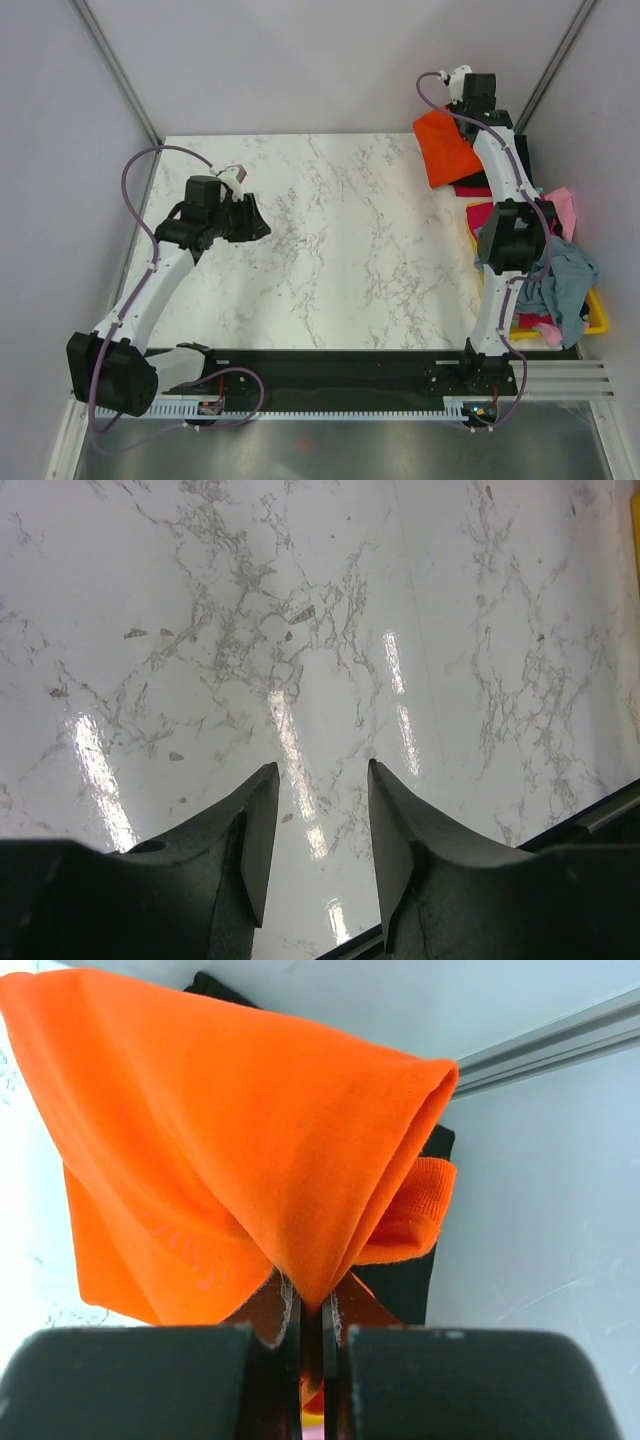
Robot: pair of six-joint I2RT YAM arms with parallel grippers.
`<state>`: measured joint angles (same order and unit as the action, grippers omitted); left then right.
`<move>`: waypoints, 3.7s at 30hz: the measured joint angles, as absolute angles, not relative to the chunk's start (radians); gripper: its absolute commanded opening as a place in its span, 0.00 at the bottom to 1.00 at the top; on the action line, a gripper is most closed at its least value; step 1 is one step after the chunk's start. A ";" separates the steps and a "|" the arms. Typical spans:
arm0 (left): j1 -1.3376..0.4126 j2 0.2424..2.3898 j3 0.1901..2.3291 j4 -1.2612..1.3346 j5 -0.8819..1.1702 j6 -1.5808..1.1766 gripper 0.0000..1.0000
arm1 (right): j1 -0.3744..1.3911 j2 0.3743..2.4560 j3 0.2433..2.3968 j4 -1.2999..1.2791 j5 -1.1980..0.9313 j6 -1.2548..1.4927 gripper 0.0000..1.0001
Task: Fold and stack the t-shirts
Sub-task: Neatly place the folded tshirt to the corner, then reset both grippers
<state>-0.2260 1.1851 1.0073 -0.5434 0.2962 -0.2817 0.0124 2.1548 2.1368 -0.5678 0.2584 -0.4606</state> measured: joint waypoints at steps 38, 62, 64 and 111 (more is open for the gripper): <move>-0.240 1.203 1.007 -0.543 0.297 -0.282 0.47 | -0.170 2.374 2.225 -0.401 0.167 -0.469 0.00; -0.245 1.220 1.007 -0.544 0.298 -0.282 0.46 | -0.231 2.552 2.290 -0.221 0.134 -0.501 0.00; -0.245 1.222 1.007 -0.544 0.298 -0.282 0.46 | -0.234 2.555 2.293 -0.205 0.126 -0.505 0.00; -0.253 1.091 0.994 -0.544 0.222 -0.268 0.98 | 0.009 1.379 1.111 0.147 -0.048 0.522 0.98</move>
